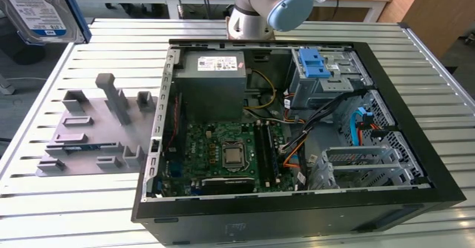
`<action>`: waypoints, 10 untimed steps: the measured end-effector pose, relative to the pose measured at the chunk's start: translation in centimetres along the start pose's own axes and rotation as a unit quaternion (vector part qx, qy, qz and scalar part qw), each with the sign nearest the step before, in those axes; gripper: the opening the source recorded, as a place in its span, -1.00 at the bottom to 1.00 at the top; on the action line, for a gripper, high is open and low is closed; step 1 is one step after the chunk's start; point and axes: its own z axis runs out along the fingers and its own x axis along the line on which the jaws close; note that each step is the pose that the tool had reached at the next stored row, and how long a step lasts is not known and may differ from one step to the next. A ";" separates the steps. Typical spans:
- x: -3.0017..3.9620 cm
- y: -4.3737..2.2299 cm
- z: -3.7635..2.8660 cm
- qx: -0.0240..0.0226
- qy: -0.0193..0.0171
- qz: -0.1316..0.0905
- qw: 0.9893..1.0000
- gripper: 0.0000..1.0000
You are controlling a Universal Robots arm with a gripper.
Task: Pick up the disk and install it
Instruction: 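Pick up the disk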
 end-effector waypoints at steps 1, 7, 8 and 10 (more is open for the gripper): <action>0.00 -0.08 0.00 0.000 0.000 0.000 1.000 -0.27; 0.00 -0.55 0.00 0.000 0.000 0.000 1.000 -0.27; 0.00 -0.62 0.00 0.000 0.000 0.000 1.000 -0.27; 0.01 -1.13 0.00 0.000 0.000 0.000 1.000 -0.27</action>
